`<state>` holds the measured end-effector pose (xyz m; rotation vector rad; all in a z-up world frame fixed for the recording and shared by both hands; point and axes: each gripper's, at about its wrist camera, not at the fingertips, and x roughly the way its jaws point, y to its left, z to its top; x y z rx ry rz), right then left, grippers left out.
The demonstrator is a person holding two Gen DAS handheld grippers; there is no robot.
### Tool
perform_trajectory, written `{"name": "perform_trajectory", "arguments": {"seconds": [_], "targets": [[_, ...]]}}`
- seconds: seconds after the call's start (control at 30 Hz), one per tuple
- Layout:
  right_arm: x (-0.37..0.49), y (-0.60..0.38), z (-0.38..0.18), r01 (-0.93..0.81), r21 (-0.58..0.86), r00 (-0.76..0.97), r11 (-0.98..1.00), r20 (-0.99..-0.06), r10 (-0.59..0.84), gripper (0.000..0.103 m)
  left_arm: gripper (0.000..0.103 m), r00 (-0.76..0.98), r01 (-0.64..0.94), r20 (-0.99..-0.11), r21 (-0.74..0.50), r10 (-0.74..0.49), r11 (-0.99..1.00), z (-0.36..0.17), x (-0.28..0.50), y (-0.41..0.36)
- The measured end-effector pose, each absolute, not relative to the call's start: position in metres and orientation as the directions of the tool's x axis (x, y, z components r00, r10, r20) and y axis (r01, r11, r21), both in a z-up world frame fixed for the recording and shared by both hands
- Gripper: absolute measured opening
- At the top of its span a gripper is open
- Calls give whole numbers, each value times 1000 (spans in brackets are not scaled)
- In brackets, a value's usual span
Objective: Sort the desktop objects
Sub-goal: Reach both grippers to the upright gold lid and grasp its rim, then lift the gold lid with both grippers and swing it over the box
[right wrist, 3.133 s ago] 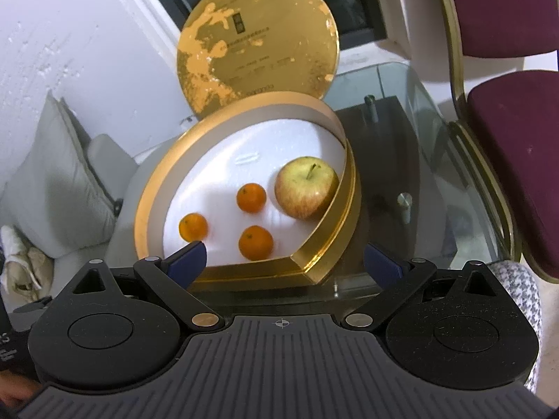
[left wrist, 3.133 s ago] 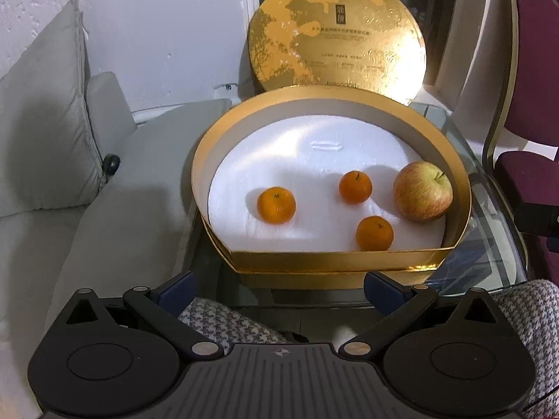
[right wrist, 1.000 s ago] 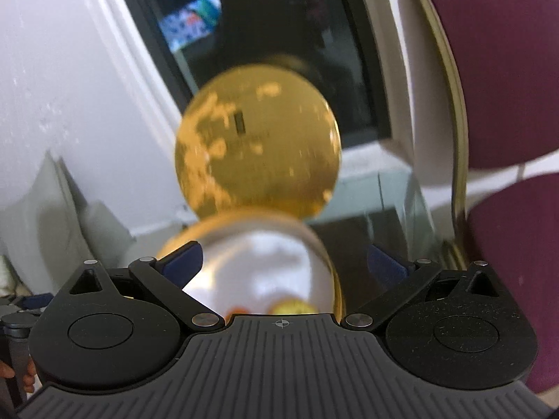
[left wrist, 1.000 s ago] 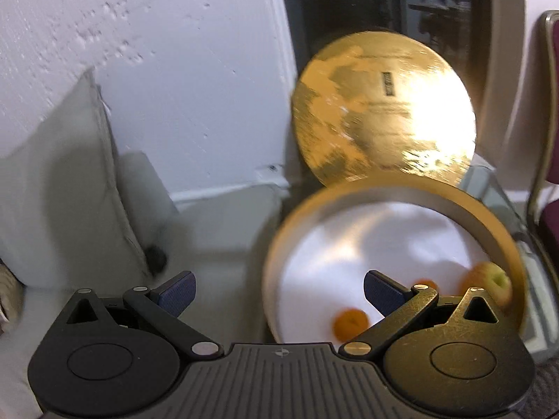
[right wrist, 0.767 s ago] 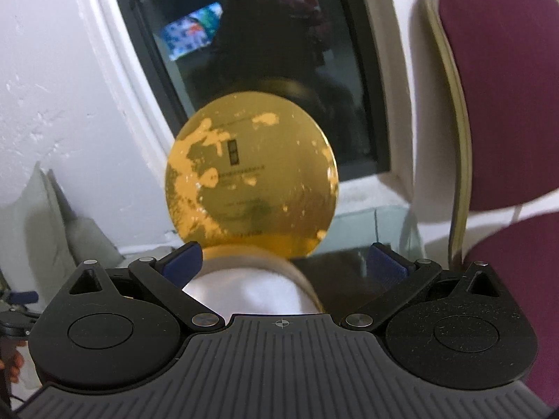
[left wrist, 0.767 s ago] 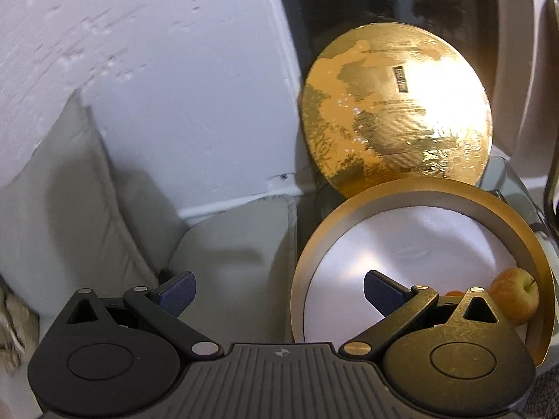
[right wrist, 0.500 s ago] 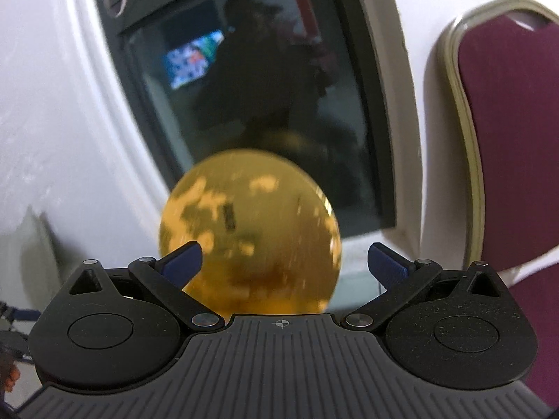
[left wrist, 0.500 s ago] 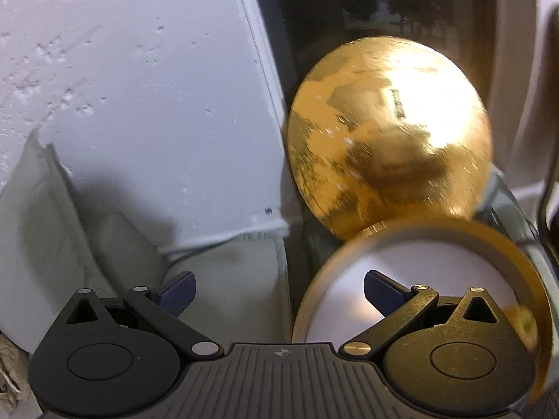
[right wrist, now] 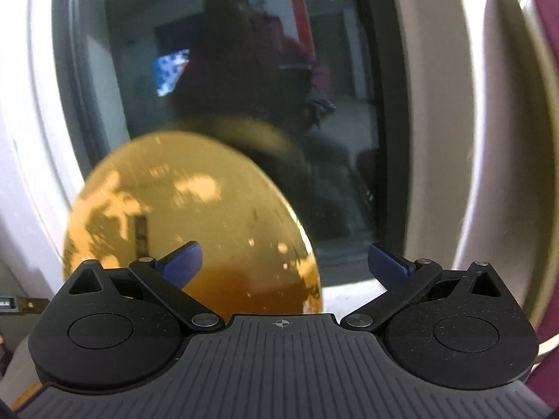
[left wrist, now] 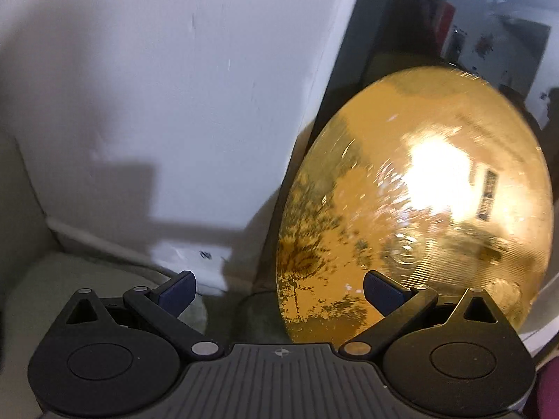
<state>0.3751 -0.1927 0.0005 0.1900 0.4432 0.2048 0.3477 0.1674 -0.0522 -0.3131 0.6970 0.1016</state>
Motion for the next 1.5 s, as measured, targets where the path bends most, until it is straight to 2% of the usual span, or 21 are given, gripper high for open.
{"name": "perform_trajectory", "arguments": {"seconds": [0.23,0.4,0.53,0.67,0.73,0.83,1.03,1.17,1.33,1.5], "targets": [[406,-197,-35,-183,310,890,933,-351,291,103,102,820,-105,-563,-330,-107,938,-71,363,165],[414,-183,-39,-265,251,880,931,-331,340,103,102,854,-21,-498,-322,-150,947,-67,369,147],[422,-169,-42,-259,217,872,941,-366,325,103,102,863,-53,-497,-278,-97,959,-65,368,131],[424,-168,-41,-191,251,863,949,-418,285,103,101,865,-65,-497,-250,-71,966,-55,357,122],[422,-172,-37,-183,284,861,941,-417,293,101,101,887,-40,-456,-235,-74,971,-42,346,118],[405,-179,-16,-193,294,889,936,-351,293,101,101,920,-18,-385,-225,-72,974,-12,328,110],[351,-197,62,-207,291,946,934,-182,267,101,101,964,50,-245,-210,-102,976,70,267,93],[295,-213,121,-228,296,959,928,-97,267,101,101,973,80,-195,-209,-122,975,116,207,86],[216,-219,162,-236,244,954,941,-127,272,101,101,965,99,-218,-222,-148,970,132,135,85],[143,-228,160,-211,236,944,949,-203,260,101,101,938,102,-295,-269,-183,958,117,63,80]]}}
